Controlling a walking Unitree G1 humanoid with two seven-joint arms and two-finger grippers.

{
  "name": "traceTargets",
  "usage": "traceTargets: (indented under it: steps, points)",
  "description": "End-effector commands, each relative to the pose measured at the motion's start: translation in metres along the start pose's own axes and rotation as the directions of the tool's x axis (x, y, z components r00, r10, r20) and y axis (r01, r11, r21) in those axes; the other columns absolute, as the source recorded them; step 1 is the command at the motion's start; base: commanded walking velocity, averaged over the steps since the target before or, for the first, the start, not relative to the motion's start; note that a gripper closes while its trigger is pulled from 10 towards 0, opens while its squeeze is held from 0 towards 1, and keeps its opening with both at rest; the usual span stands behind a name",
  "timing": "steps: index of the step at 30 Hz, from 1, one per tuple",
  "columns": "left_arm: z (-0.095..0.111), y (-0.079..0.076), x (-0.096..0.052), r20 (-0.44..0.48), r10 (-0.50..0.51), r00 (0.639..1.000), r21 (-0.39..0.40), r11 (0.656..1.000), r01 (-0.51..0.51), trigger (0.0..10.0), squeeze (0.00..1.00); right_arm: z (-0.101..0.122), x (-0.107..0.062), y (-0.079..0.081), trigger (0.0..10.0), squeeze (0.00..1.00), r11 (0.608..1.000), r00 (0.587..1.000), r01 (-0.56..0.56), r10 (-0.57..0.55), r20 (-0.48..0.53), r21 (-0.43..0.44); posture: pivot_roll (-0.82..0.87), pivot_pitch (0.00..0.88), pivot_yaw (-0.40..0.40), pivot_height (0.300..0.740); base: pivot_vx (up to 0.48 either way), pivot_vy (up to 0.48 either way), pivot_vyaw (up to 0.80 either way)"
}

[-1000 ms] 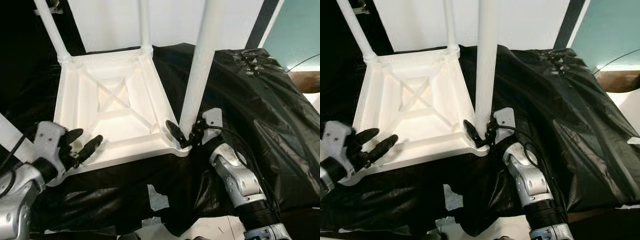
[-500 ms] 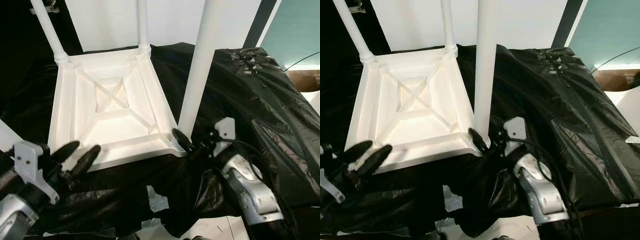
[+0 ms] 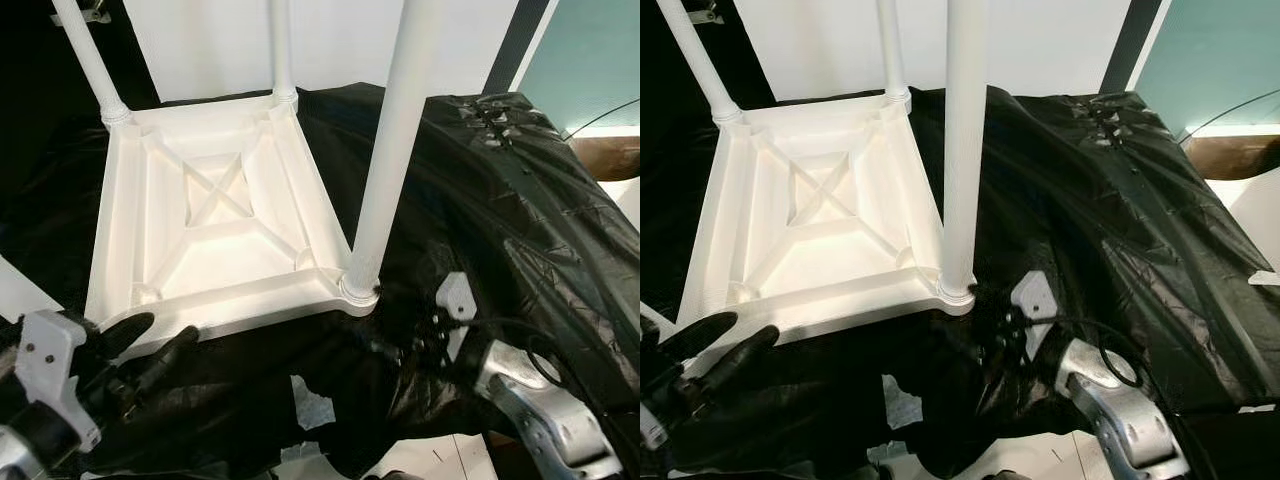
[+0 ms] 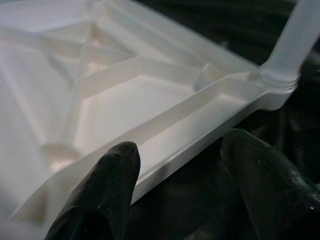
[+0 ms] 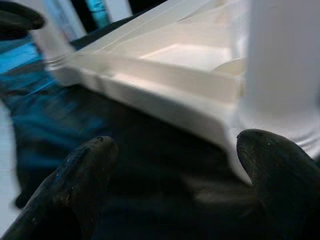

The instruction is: Building children table

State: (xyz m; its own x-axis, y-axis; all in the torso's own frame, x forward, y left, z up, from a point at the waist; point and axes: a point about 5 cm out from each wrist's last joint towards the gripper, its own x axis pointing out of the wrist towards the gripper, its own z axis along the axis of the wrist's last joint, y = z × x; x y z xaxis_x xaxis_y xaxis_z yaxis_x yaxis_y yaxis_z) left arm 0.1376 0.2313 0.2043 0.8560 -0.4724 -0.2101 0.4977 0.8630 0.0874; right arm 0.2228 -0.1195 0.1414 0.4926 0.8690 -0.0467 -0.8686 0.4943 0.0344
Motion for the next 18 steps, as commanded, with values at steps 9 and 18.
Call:
traceTargets:
  steps: [9,18]
  points:
    - [-0.004,0.012,-0.015,-0.093,0.057,0.994,0.059,0.997,-0.052,10.0,0.0,0.005,0.027,-0.003,10.0,0.0,0.994,0.994,-0.105,0.105,0.026,-0.01,0.19,0.102,-0.04,0.74,0.0,0.0,0.0]
    - [-0.01,0.026,-0.031,-0.131,0.225,0.965,0.074,0.973,-0.217,10.0,0.0,0.004,0.062,-0.007,10.0,0.0,0.996,0.992,-0.087,0.089,0.086,-0.026,0.24,0.088,-0.073,0.74,0.0,0.0,0.0]
